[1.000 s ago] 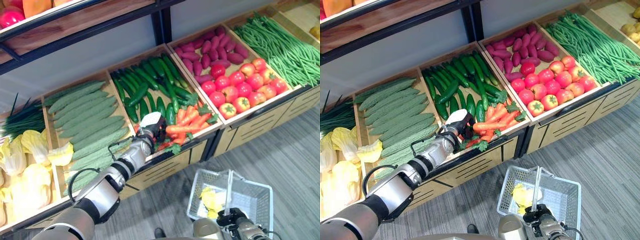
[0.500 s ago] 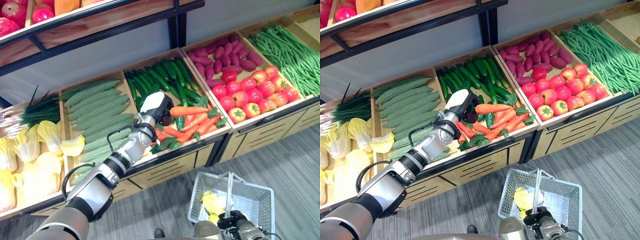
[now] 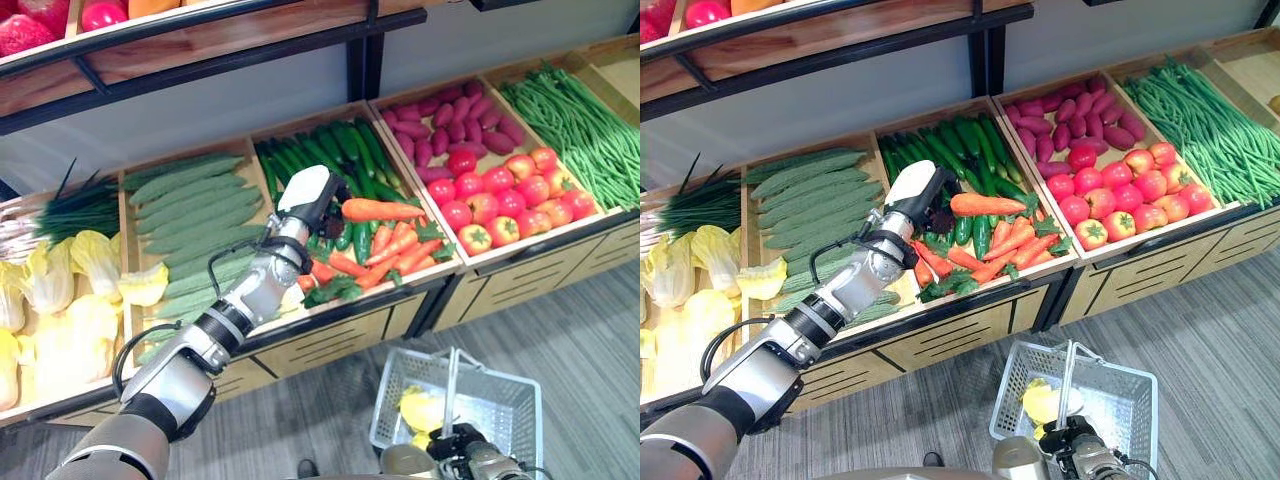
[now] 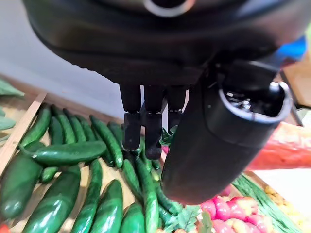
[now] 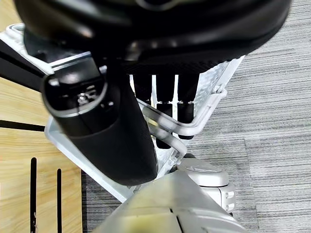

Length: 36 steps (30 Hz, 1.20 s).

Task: Get the vegetables into the basket

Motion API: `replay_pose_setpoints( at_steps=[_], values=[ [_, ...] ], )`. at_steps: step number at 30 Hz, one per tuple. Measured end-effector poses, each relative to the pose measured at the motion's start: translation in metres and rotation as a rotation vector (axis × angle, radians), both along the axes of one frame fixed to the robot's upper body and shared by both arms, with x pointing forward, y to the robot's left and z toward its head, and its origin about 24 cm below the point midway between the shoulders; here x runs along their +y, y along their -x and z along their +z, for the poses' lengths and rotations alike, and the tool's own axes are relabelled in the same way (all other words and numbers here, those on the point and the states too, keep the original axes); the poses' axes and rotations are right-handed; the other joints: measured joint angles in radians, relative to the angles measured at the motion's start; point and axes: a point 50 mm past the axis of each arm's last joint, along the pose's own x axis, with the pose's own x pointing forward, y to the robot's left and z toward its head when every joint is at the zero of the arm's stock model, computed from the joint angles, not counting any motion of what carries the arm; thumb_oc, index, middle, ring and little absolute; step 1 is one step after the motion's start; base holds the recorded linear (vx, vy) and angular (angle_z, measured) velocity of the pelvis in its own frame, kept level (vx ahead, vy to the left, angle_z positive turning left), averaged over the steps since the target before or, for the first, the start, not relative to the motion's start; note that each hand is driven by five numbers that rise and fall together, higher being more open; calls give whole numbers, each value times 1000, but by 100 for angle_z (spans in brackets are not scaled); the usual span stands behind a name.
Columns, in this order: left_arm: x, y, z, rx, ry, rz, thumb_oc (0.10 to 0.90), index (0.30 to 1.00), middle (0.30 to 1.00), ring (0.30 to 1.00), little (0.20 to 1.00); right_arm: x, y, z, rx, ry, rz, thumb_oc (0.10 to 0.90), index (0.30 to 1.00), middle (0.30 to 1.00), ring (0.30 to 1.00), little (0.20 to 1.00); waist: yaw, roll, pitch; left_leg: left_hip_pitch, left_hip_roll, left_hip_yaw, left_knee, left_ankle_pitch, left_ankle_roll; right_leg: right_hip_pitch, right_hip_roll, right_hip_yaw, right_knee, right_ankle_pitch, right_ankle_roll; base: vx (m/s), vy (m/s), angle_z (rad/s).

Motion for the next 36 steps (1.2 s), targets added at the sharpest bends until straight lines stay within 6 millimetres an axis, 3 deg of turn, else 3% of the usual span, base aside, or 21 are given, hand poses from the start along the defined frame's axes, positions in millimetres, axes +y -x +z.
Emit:
replay_pose_setpoints(
  at_steps=[10,36],
  values=[
    [-9,9,21,-84,31,-80,400,300,300,300,300,-5,3,1,6,4,-16,400,300,300,300,300,2,-35,-23,14,0,-3,0,0,0,17,-1,-3,0,2,0,-20,11,0],
    [-11,11,26,-91,39,-106,400,300,300,300,300,-6,15,-2,28,-6,-41,400,300,300,300,300,22,-40,-51,35,-8,22,-5,-3,6,24,-2,34,0,4,13,-9,14,-3]
  ],
)
